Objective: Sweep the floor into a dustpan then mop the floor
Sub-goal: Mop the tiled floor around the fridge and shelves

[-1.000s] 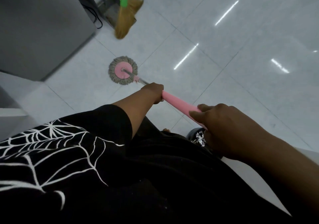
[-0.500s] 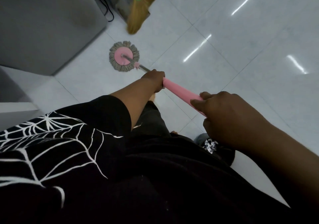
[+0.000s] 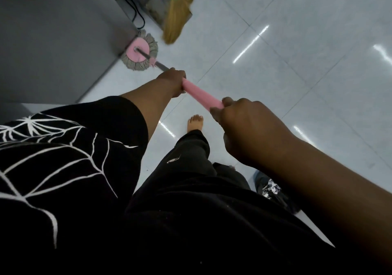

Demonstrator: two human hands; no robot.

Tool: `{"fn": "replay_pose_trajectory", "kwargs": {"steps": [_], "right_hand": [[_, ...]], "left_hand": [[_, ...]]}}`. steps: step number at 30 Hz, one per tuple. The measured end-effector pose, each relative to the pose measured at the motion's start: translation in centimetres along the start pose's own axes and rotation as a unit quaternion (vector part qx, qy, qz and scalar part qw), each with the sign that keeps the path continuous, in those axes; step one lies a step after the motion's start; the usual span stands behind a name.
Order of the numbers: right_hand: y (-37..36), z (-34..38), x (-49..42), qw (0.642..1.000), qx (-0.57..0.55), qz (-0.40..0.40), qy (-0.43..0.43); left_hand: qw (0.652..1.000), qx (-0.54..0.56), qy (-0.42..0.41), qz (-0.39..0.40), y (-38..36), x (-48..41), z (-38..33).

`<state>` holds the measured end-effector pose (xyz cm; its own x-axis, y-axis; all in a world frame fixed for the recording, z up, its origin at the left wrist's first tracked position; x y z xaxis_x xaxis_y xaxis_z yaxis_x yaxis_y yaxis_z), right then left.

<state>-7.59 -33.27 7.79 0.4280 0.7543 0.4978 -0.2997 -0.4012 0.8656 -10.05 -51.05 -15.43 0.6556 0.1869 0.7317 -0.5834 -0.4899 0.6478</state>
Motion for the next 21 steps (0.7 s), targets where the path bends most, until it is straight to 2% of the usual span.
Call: {"fn": "replay_pose_trajectory", "kwargs": {"steps": [8,13,21], "right_hand": [[-2.5,-0.2,5.4,1.0,-0.001,-0.003,-0.006],[-5.4,-1.7,12.7,0.999,-0.026,0.012,-0.04],[-9.7,-4.2,24.7,0.994,-0.006,0.056,-0.097]], "left_hand": [[1.0,-0.015,0.002,-0.005,-3.5,2.2,-3.4],[0.999,-0.022,-0.02,0.019,-8.4,5.4,-9.5],[0.996,-0.031,-0.07,0.039,-15.4,10.8,-20.4]]}}
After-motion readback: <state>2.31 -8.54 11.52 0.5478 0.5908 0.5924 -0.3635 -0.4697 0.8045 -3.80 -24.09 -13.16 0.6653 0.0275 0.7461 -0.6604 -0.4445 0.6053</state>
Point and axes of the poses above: each hand's wrist, its own x-axis away from the middle knuckle, its own y-axis out of the back of the hand, z = x × y, the point moved 7 cm from there along -x, towards the middle knuckle, and after that the axes turned 8 degrees about x, right-handed, at the moved point
